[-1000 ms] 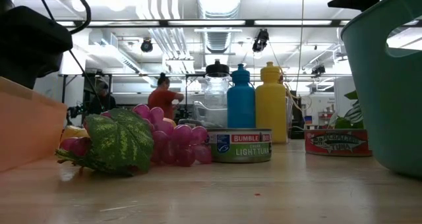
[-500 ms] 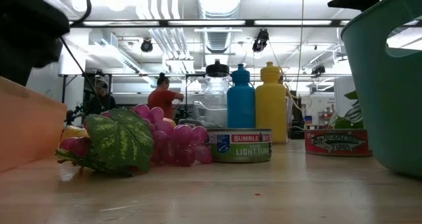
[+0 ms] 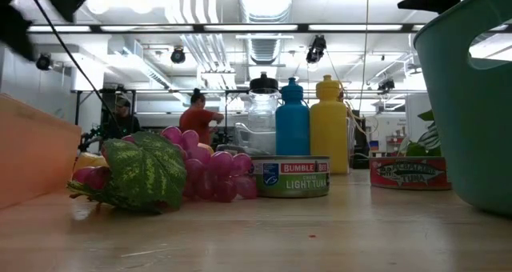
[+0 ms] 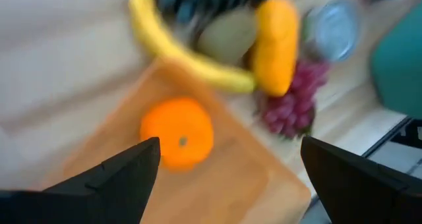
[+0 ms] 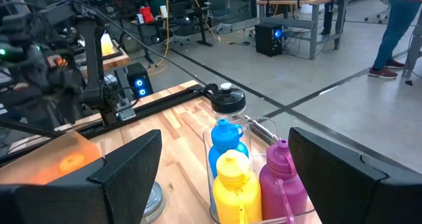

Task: Pick & Place Food Item
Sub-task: Put the black grapes into the orange bin

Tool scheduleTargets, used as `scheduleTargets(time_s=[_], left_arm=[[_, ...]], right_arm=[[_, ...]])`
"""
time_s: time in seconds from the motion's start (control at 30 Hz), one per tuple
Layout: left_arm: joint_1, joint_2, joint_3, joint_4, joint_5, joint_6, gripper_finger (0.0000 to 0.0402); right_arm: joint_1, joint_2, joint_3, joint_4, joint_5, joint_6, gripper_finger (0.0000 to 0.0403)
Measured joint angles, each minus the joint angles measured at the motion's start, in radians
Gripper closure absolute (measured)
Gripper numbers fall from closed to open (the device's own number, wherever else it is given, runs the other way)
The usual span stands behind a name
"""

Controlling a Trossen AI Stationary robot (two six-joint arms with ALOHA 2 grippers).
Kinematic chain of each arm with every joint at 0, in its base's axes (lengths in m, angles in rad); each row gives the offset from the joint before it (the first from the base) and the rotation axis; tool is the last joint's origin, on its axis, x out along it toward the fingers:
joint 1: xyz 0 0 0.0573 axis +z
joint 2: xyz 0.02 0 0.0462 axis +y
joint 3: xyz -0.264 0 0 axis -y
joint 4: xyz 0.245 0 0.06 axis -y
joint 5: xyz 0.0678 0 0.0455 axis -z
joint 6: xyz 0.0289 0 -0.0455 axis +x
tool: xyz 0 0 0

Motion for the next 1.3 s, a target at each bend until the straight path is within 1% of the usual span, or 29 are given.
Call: scheduleTargets(time_s=[0.2,0.33,0.43,0.57,0.67,0.8,0.97,1.1,1.23,1.3], left_arm=[[0.067,0.018,0.106,-0.058,-0.155,0.285,0.003],[0.165,0.018,0.121,-0.043,-0.159,0.411,0.003],[0.259,0.02,0.105,0.023,-0.117,0.543,0.0029],[0.392,0.064,0.084,0.119,0.007,0.73,0.0029],[0.463,0.122,0.081,0.168,0.083,0.807,0.0029],[0.499,0.189,0.081,0.228,0.138,0.879,0.0029],[0.506,0.258,0.081,0.298,0.14,0.952,0.0029],[0.523,0.305,0.08,0.299,0.14,0.992,0.003],[0.547,0.341,0.08,0.294,0.142,1.146,0.003],[0.563,0.351,0.08,0.268,0.173,1.213,0.003]], right_arm=[[0.0,0.0,0.0,0.0,0.0,0.0,0.0074],[0.0,0.0,0.0,0.0,0.0,0.0,0.0074],[0.0,0.0,0.0,0.0,0.0,0.0,0.0074],[0.0,0.0,0.0,0.0,0.0,0.0,0.0074],[0.0,0.0,0.0,0.0,0.0,0.0,0.0074],[0.0,0.0,0.0,0.0,0.0,0.0,0.0074],[0.0,0.0,0.0,0.0,0.0,0.0,0.0074],[0.0,0.0,0.0,0.0,0.0,0.0,0.0074],[0.0,0.0,0.0,0.0,0.0,0.0,0.0074],[0.0,0.0,0.0,0.0,0.0,0.0,0.0074]])
